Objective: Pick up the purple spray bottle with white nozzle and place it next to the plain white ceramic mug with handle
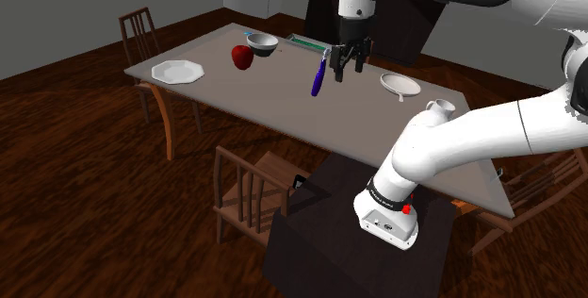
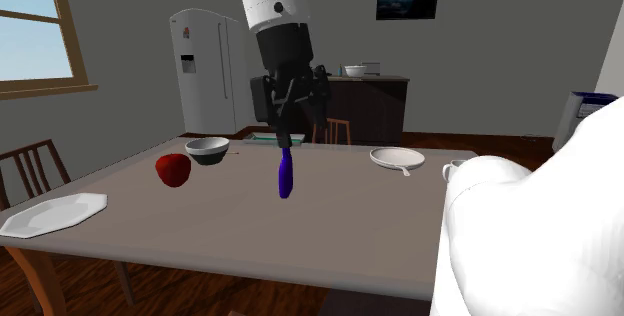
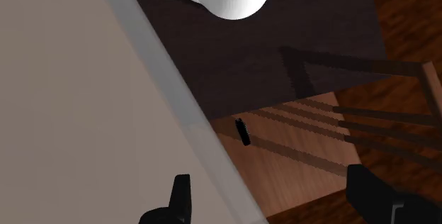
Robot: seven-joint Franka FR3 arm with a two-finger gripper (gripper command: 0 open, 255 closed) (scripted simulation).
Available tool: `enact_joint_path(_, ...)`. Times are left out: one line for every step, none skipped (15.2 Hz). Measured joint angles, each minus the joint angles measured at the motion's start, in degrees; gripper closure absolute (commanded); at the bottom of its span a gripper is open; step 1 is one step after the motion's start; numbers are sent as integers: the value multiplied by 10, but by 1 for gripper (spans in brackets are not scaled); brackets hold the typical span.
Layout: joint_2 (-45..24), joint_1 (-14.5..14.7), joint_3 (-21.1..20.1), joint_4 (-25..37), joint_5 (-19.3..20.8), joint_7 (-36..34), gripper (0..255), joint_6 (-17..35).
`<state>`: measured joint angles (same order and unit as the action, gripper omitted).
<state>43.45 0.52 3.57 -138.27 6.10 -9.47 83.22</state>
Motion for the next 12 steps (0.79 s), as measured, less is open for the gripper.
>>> enact_joint_path(0, 0, 0, 0, 0, 0, 0, 0)
enact_joint_path(-2, -3, 3, -6, 4, -1, 0, 11)
enact_joint_path(-6, -7, 5, -13, 8, -6, 0, 28)
enact_joint_path(-15, -11, 7, -22, 12, -12, 0, 52)
enact_joint_path(-21, -16, 10, -29, 17, -17, 0, 71)
enact_joint_path(-33, -21, 14, -33, 23, -22, 0, 95)
enact_joint_path(-45, -26, 17, -36, 27, -29, 0, 119)
enact_joint_path(-59, -30, 19, -45, 31, -38, 0, 147)
enact_joint_path(-67, -35, 22, -50, 37, -44, 0, 169)
enact_joint_path(-82, -40, 25, -51, 41, -52, 0, 193)
enact_joint_path(-97, -46, 29, -52, 47, -57, 0, 216)
enact_joint_path(-107, -51, 32, -57, 53, -65, 0, 240)
